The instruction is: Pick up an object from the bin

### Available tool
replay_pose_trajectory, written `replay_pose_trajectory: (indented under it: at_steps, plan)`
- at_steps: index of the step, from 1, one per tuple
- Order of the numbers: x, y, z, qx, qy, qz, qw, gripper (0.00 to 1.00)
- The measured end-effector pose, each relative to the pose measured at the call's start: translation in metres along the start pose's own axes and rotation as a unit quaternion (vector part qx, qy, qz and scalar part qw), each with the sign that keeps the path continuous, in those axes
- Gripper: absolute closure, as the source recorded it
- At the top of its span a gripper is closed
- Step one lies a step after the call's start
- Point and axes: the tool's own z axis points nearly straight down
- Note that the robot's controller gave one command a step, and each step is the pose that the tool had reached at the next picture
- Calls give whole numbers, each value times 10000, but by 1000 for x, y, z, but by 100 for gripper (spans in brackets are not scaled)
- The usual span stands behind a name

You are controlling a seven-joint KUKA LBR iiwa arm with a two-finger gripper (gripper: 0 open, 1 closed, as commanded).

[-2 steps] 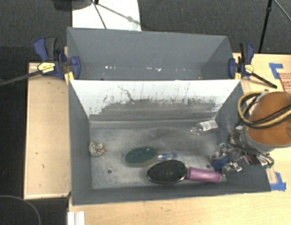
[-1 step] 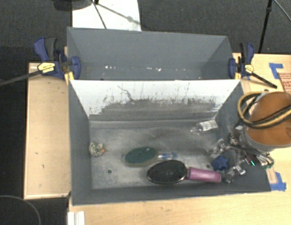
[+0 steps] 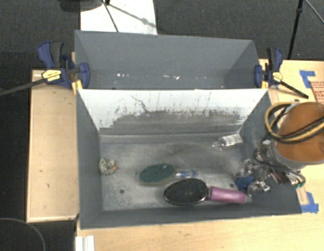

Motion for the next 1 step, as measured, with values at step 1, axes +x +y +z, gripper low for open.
replay_pose_trajectory:
  at_steps: [1]
  plan:
    - [-7, -3, -139, 15, -14, 208, 9998, 100]
